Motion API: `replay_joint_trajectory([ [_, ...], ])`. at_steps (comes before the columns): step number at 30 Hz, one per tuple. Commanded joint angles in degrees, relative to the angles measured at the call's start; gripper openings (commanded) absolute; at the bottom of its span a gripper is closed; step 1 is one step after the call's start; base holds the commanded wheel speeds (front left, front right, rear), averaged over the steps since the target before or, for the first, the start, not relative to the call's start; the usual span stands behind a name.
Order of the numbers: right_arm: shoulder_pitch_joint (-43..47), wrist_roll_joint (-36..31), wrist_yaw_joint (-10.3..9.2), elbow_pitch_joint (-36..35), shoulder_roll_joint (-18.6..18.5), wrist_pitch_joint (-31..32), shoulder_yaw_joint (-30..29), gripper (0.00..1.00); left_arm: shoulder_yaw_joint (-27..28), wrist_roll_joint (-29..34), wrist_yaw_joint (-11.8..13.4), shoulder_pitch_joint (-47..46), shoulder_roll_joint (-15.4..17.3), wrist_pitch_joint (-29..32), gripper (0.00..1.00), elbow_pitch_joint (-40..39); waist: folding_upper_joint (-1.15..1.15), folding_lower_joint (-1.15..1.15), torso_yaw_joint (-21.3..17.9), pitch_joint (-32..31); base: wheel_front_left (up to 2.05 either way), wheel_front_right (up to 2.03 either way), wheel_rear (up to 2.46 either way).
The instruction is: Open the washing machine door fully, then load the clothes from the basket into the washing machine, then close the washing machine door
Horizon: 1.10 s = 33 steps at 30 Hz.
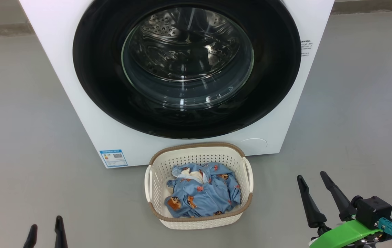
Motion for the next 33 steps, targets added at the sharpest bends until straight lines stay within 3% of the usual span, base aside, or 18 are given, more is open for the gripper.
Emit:
replay_joint_trajectory([
  [1,-2.06,-2.11,-0.06,-1.83,-0.24,-0.93,1.09,1.00,2.27,2.08,-0.13,-0.40,1.41,-0.94,1.00,-1.94,0.00,0.00,-0.04,0.00,0.00,0.00,0.00],
  [33,-1.43,-8.47,-0.06,0.61,0.00,-1.27,-2.92,1.00,3.03,3.61,-0.14,0.31,0.86,-1.28,1.00,-2.25,0.00,0.00,0.16,0.00,0.00,0.00,0.00],
])
